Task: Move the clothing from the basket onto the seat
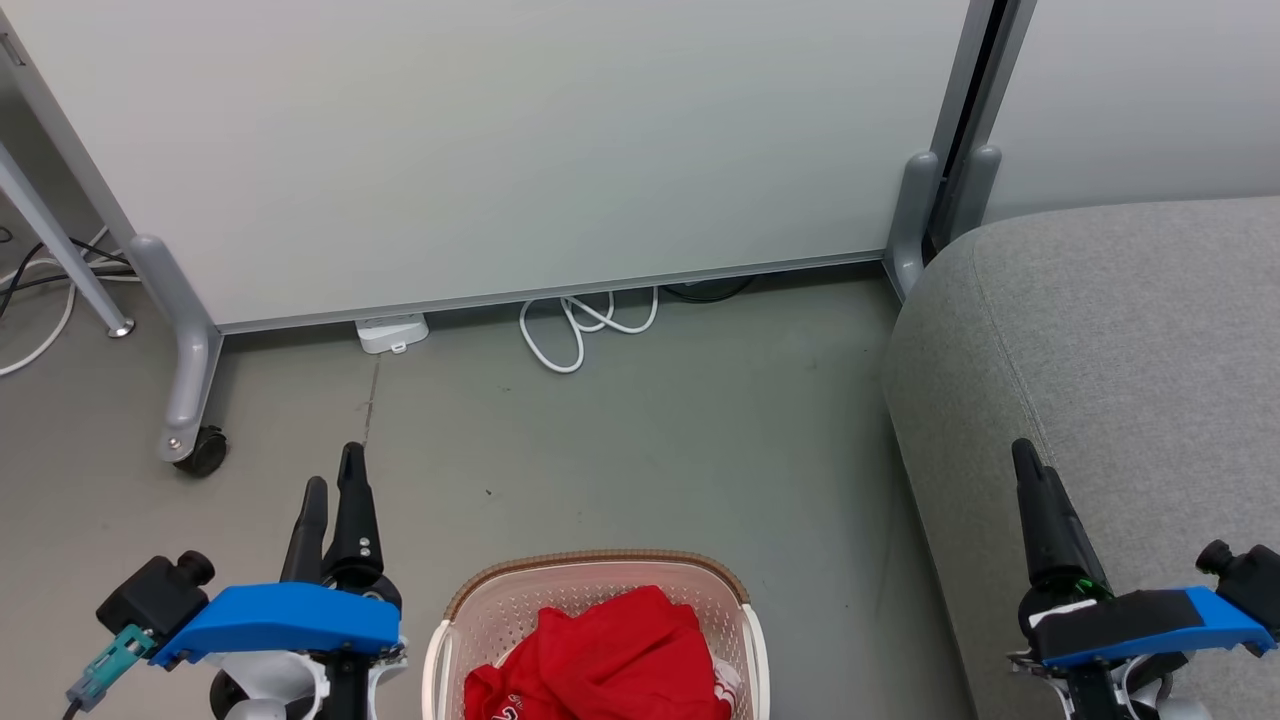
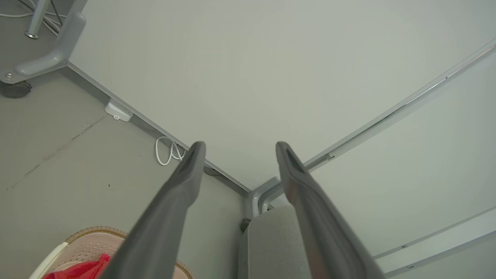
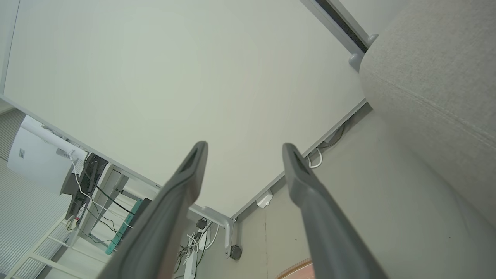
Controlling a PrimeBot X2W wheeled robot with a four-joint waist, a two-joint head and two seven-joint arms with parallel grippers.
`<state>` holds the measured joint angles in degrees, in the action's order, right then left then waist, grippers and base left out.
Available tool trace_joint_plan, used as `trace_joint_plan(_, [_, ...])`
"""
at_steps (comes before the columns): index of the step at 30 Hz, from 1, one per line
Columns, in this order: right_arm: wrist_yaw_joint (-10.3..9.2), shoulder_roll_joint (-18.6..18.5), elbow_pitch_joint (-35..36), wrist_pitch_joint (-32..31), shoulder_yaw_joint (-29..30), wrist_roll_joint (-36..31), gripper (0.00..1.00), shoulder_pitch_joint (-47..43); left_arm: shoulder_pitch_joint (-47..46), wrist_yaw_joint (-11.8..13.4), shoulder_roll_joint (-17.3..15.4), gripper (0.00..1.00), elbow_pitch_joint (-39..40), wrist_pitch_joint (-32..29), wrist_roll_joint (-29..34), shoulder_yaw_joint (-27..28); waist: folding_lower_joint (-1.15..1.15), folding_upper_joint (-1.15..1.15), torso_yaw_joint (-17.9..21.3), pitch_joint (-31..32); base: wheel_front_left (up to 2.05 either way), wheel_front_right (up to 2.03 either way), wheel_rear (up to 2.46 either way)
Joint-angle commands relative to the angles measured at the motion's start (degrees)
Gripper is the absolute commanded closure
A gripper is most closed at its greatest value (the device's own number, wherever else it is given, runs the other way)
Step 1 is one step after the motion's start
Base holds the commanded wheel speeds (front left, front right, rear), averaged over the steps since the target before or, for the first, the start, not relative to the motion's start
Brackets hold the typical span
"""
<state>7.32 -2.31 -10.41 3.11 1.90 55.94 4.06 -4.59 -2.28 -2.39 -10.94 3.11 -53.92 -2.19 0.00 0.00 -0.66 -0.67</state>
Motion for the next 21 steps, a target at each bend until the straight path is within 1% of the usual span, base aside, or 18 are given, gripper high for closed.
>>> trace_joint_plan(1, [0.14,-0.42,1.06,0.63,-0.32,-2.98,0.00,-0.15,-1.57,0.52,-0.45,0.00,1.11,0.64,2.77,-0.58,0.00,0.00,-0.03,-0.01,0.00,0.00,0.00])
trace_joint_plan(9, [0.15,-0.47,1.25,2.12,-0.92,-11.24,0.00,-0.32,-1.60,1.74,-0.48,0.00,1.36,2.15,10.36,-2.17,0.00,0.00,-0.13,-0.15,0.00,0.00,0.00])
trace_joint_plan(21, [0.17,-0.53,0.92,4.20,-1.28,-20.07,0.00,-0.54,-1.70,1.76,-0.52,0.00,0.97,4.23,19.19,-3.65,0.00,0.00,-0.32,-0.32,0.00,0.00,0.00])
